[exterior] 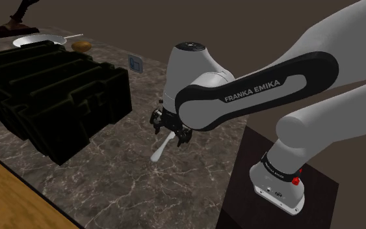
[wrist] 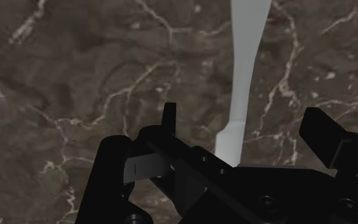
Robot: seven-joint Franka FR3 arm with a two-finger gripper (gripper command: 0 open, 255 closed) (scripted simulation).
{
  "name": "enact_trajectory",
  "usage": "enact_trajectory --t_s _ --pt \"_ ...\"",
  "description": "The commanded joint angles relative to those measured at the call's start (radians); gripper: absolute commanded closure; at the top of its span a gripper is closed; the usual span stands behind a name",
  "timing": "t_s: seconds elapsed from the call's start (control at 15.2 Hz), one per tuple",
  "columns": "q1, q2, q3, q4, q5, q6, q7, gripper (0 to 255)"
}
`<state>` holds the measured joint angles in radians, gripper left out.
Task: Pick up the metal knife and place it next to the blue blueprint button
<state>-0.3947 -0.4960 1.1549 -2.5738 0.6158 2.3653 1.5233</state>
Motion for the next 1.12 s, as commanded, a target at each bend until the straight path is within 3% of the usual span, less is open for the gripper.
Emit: enact_trajectory --t_s 0.0,0.07,0.13,0.73,1.06 --pt "0.0 0.0 0.0 0.0 0.0 0.001 0.0 0" --pt "0.0 0.0 0.0 0.0 0.0 0.0 0.0 0" --pt "0.0 0.0 0.0 0.0 0.0 0.0 0.0 255" --pt "0.0 0.0 0.001 0.0 0.0 0.0 0.0 255" --pt "0.039 -0.055 -0.07 0.028 -0.004 -0.088 -0.006 255"
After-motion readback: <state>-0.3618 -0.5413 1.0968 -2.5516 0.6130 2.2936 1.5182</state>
